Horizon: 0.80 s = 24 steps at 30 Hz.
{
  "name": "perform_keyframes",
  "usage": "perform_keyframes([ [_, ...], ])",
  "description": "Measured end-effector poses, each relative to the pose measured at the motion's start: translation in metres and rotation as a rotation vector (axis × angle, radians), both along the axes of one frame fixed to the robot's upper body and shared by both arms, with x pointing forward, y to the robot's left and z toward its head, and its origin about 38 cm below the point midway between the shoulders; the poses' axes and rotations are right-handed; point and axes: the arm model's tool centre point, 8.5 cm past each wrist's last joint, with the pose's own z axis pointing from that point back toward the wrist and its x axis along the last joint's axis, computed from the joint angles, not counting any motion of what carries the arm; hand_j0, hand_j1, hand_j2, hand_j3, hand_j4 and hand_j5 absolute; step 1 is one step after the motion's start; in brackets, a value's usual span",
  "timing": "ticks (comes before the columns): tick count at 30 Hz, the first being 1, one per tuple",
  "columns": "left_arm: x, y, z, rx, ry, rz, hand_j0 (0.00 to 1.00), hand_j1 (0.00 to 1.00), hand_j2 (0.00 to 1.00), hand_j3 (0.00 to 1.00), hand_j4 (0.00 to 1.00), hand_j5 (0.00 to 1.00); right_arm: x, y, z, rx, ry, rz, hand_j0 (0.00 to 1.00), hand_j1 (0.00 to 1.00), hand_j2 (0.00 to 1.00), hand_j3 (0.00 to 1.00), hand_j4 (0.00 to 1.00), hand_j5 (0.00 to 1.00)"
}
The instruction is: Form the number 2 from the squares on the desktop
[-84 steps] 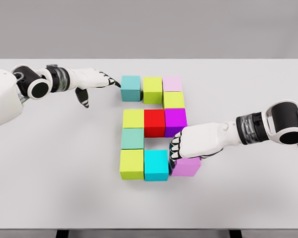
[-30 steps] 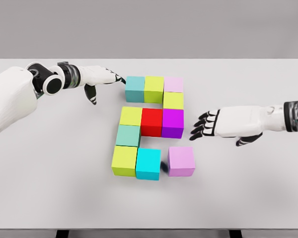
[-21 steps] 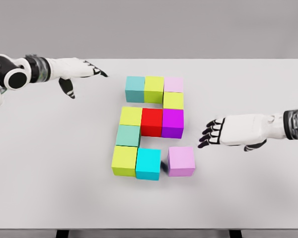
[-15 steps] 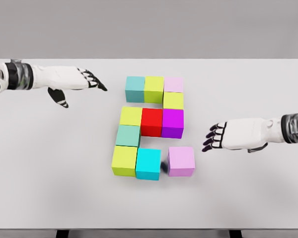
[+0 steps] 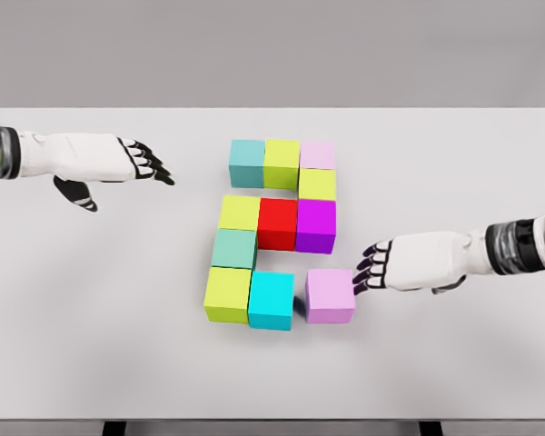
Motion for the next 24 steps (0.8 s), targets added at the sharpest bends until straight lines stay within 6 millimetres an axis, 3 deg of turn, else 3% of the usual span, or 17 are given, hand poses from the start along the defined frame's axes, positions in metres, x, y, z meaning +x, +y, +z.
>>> perform_keyframes([
  [10, -0.001, 0.005, 0.001, 0.004, 0.000, 0.010, 1.00, 1.00, 1.00, 1.00, 1.00, 1.00, -0.004, 0.012, -0.008, 0.006, 0.025, 0.033, 1.00, 1.00, 1.00, 1.00, 1.00, 1.00],
  [24, -0.001, 0.005, 0.000, 0.004, 0.001, 0.010, 1.00, 1.00, 1.00, 1.00, 1.00, 1.00, 0.002, 0.015, 0.003, 0.012, 0.004, 0.038, 1.00, 1.00, 1.00, 1.00, 1.00, 1.00],
])
